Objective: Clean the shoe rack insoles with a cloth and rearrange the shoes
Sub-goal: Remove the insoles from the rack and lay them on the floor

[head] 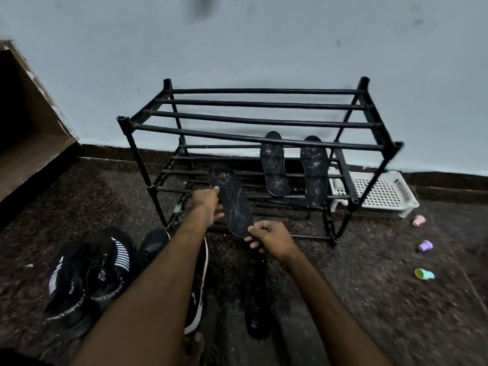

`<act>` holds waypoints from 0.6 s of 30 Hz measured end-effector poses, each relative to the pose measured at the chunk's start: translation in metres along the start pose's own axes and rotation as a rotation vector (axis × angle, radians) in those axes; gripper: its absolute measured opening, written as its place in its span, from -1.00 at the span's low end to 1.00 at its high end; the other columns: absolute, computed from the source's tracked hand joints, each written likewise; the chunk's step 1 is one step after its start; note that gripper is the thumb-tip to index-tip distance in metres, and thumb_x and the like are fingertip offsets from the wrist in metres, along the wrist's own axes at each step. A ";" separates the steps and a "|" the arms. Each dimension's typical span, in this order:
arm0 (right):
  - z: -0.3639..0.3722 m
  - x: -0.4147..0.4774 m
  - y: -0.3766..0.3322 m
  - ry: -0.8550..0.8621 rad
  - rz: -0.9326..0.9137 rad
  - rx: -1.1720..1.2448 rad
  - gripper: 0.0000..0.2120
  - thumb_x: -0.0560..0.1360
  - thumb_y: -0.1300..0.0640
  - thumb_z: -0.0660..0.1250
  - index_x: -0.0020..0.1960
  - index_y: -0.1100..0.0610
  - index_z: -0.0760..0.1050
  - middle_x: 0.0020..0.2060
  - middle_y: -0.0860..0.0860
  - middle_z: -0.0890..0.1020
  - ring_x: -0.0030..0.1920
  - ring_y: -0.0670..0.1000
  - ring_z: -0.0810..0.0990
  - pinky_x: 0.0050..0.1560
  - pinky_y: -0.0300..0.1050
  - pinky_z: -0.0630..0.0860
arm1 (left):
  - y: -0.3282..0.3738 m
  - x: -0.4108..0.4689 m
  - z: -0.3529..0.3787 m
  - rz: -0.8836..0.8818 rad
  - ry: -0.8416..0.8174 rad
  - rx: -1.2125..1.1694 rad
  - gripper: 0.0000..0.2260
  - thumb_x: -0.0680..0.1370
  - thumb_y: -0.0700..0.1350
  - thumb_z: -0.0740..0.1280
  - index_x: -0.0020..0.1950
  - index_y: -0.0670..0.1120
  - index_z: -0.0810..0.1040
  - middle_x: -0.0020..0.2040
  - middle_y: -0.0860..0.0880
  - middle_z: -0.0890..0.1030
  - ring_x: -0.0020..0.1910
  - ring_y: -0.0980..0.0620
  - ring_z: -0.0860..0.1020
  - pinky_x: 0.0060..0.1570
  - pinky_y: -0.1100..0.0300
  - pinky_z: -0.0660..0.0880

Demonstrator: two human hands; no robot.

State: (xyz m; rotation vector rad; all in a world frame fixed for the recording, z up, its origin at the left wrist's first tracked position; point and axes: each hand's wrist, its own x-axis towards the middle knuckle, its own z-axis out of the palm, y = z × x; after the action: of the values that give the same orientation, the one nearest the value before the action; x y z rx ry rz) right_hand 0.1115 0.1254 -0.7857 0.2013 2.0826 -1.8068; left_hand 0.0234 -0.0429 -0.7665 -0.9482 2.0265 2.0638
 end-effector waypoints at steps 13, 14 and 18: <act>-0.091 -0.139 0.122 -0.004 0.178 0.002 -0.88 0.57 0.19 0.35 -0.14 0.18 0.51 -0.31 0.06 0.66 -0.48 -0.11 0.50 -0.45 -0.25 0.38 | -0.130 -0.101 0.057 -0.085 -0.259 0.296 -0.94 0.64 -0.07 0.28 0.03 -0.03 0.51 -0.21 0.02 0.57 -0.51 0.18 0.56 -0.56 0.38 0.34; -0.096 -0.141 0.135 0.005 0.215 -0.002 -0.89 0.57 0.19 0.35 -0.11 0.19 0.50 -0.31 0.05 0.66 -0.49 -0.12 0.50 -0.47 -0.26 0.37 | -0.142 -0.102 0.064 -0.099 -0.264 0.324 -0.94 0.64 -0.08 0.28 0.01 -0.03 0.50 -0.22 0.02 0.57 -0.50 0.18 0.54 -0.55 0.38 0.34; -0.107 -0.147 0.172 0.024 0.317 -0.025 -0.92 0.59 0.18 0.32 -0.05 0.18 0.47 -0.32 0.01 0.62 -0.50 -0.16 0.46 -0.51 -0.32 0.34 | -0.183 -0.100 0.087 -0.142 -0.273 0.426 -0.93 0.64 -0.10 0.28 -0.02 -0.07 0.48 -0.25 0.00 0.56 -0.48 0.15 0.51 -0.61 0.39 0.33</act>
State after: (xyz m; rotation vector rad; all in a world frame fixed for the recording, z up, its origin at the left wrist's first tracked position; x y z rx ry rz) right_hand 0.2868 0.2780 -0.8789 0.5174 1.9574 -1.5941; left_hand 0.1607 0.0928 -0.8842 -0.6678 2.0593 1.5049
